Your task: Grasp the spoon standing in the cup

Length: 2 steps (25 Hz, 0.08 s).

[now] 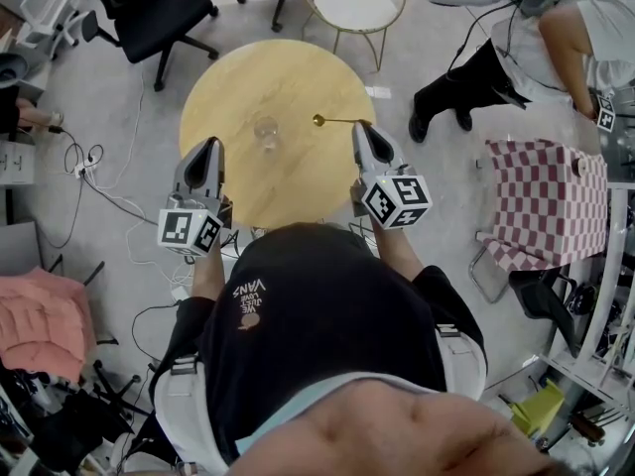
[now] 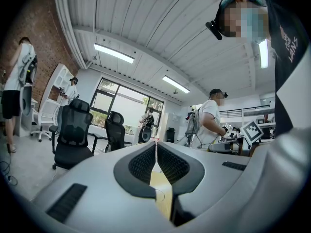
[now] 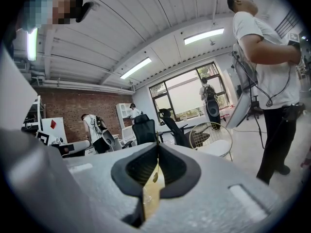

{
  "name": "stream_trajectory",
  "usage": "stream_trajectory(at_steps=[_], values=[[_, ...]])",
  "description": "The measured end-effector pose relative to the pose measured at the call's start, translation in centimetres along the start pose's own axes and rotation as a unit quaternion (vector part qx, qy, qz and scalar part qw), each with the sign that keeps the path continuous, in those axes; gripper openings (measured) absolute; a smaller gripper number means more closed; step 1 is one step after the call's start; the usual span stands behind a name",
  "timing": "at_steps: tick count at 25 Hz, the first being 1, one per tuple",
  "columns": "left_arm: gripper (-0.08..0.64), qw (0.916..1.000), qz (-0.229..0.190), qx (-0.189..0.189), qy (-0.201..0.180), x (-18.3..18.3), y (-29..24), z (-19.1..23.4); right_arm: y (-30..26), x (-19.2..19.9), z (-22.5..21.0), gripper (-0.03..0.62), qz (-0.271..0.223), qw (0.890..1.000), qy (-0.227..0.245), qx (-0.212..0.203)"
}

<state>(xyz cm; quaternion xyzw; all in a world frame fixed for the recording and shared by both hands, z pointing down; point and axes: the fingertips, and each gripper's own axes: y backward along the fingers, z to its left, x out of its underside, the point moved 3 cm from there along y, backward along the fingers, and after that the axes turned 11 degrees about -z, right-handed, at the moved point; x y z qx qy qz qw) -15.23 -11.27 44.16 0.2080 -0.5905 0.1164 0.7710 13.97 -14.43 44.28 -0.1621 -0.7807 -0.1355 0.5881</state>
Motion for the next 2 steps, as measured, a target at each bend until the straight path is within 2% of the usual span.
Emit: stream_trajectory(at_steps=[2], values=[[0.017, 1.0000, 0.000, 0.001, 0.000, -0.03, 0.02, 0.01, -0.03, -0.02, 0.06, 0.002, -0.001, 1.000, 0.000, 0.000]])
